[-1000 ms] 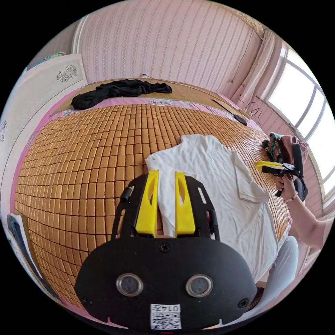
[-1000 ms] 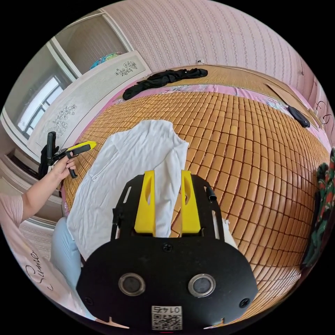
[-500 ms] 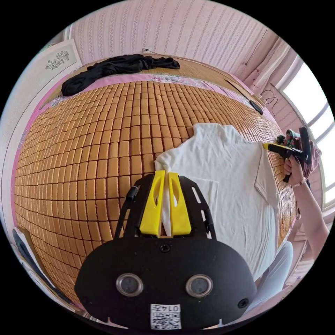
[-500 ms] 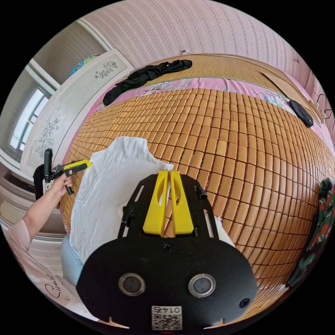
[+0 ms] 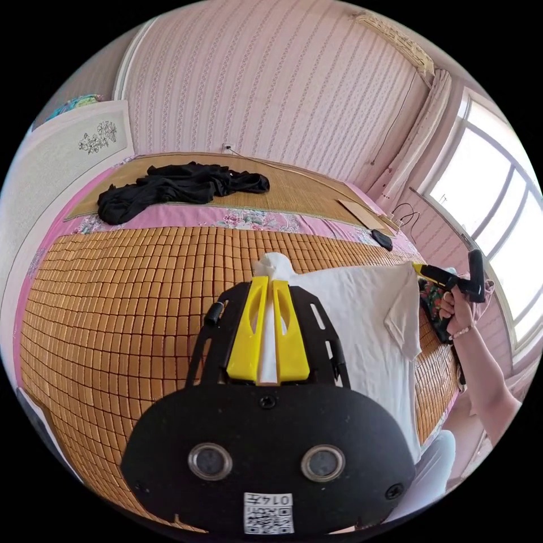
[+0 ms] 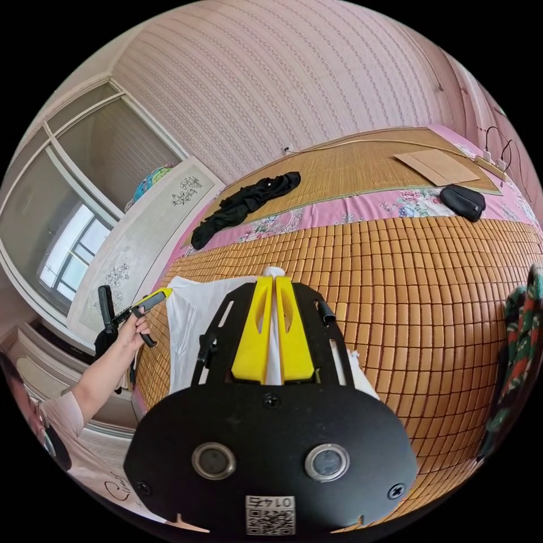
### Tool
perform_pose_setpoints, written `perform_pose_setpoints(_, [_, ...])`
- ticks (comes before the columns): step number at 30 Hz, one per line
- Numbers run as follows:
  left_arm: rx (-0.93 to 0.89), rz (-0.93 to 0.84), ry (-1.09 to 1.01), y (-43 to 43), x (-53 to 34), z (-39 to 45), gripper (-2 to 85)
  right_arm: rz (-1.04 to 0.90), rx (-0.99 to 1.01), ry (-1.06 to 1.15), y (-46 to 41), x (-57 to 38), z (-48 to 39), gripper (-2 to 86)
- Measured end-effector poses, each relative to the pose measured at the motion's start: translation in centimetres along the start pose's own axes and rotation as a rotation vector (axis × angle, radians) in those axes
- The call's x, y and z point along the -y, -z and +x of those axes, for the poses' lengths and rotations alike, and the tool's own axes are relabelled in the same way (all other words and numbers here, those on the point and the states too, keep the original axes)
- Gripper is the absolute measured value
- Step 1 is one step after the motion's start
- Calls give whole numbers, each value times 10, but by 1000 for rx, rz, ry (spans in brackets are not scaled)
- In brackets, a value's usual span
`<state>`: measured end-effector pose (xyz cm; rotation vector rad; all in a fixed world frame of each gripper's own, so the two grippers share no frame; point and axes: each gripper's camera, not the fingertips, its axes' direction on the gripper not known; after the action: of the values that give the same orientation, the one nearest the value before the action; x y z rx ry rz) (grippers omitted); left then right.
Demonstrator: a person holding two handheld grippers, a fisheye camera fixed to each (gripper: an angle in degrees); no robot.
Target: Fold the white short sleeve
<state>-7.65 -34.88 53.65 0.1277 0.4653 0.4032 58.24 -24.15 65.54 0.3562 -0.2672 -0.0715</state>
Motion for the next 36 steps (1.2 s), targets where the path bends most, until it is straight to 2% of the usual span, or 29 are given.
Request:
perform_pose_setpoints(5, [-42, -55, -43, 20, -37, -3, -8, -56, 31, 54, 9, -35, -3, 3])
perform_pose_setpoints(14, [-117, -114, -249, 145, -180, 28, -4, -72, 201, 142, 82, -176, -58, 4])
perform_pose_setpoints(17, [-100, -129, -195, 162, -247, 33, -4, -141, 196, 70, 83, -237, -61, 4])
perform_pose_setpoints(20, [-73, -234, -118, 147, -304, 28, -4, -259, 73, -33, 62, -295, -48, 4])
perform_pose_setpoints(23, [-4, -307, -56, 130, -339, 20, -4, -336, 49, -113, 39, -331, -36, 4])
perform_pose_setpoints(27, [-63, -227, 89, 146, -342, 2, -5, -231, 86, -133, 51, -331, -44, 4])
perform_pose_setpoints(31, [-148, -151, 96, 182, -333, -2, -6, -157, 124, -80, 82, -324, -70, 5])
perform_pose_setpoints(34, [-196, -227, 44, 185, -343, -5, -6, -209, 105, -91, 77, -336, -76, 6])
perform_pose_setpoints(36, [-161, -343, 89, 160, -366, -13, -6, -286, 44, -114, 58, -348, -71, 8])
